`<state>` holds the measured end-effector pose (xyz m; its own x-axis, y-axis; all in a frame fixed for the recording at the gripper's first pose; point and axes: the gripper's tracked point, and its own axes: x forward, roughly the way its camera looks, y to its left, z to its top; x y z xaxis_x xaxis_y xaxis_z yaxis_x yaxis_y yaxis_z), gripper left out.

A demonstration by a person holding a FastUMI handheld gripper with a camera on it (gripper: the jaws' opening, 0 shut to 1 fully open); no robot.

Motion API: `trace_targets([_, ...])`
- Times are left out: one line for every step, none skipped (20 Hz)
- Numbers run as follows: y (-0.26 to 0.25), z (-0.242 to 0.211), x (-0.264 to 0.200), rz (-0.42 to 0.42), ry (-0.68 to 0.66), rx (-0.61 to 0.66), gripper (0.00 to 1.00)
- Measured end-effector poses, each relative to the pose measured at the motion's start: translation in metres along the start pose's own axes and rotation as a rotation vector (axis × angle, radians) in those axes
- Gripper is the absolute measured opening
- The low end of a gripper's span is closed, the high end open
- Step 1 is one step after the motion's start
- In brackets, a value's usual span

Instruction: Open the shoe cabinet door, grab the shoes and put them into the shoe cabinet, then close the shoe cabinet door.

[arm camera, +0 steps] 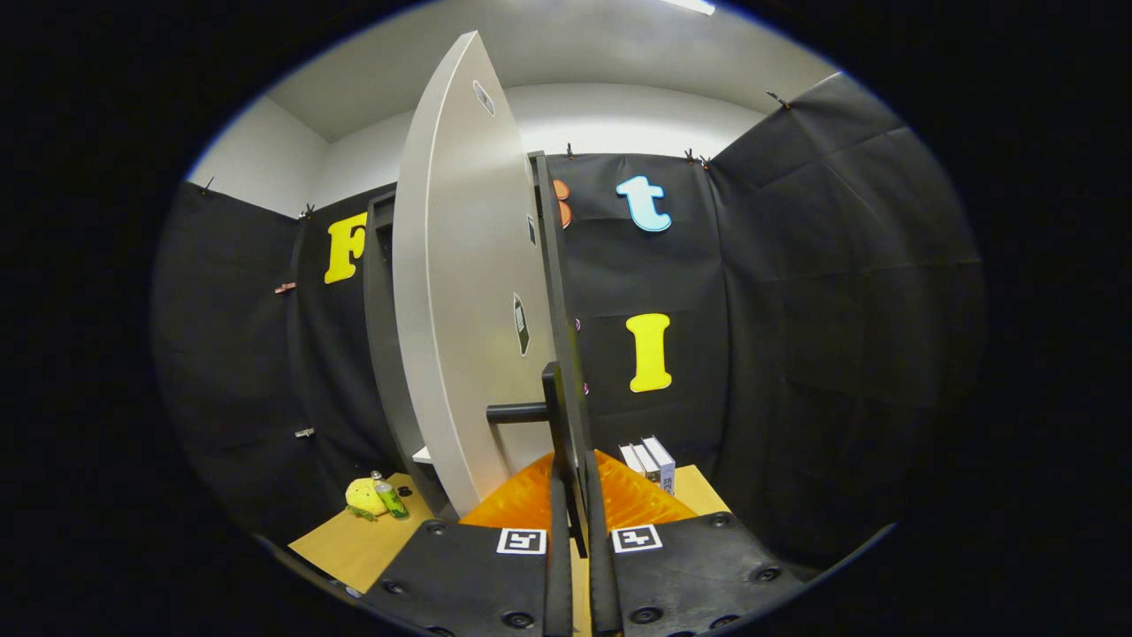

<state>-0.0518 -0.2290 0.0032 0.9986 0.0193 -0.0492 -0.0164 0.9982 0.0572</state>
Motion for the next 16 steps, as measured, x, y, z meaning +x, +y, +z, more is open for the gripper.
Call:
trace_targets([0.0,0.0,-0.001,0.006,-0.003,-0.004,0.12])
trace_targets([-0.001,0.001,0.0,0.008,-0.002,-0.005,0.12])
trace_targets([-0.001,0.0,-0.001,0.014,0.001,-0.005,0.13])
trace_targets([0.0,0.0,-0.003,0.021,-0.001,-0.002,0.13])
trace_targets([0.0,0.003,-0.006,0.026,-0.012,0.005,0.13])
trace_targets([0.0,0.01,-0.01,0.033,-0.034,0.016,0.13])
trace_targets([-0.004,0.016,-0.016,0.032,-0.05,0.027,0.14])
trace_targets([-0.005,0.016,-0.019,0.02,-0.06,0.03,0.15])
trace_targets([-0.008,0.018,-0.031,0.016,-0.067,0.032,0.25])
trace_targets([-0.008,0.02,-0.038,0.01,-0.074,0.026,0.36])
trace_targets([-0.007,0.021,-0.047,0.009,-0.075,0.021,0.33])
trace_targets([-0.001,0.022,-0.057,0.018,-0.08,0.016,0.32])
trace_targets([0.006,0.026,-0.066,0.021,-0.092,0.008,0.38])
trace_targets([0.016,0.027,-0.075,0.031,-0.103,-0.001,0.45])
trace_targets([0.027,0.027,-0.081,0.045,-0.113,-0.005,0.51])
trace_targets([0.038,0.025,-0.087,0.057,-0.118,-0.006,0.53])
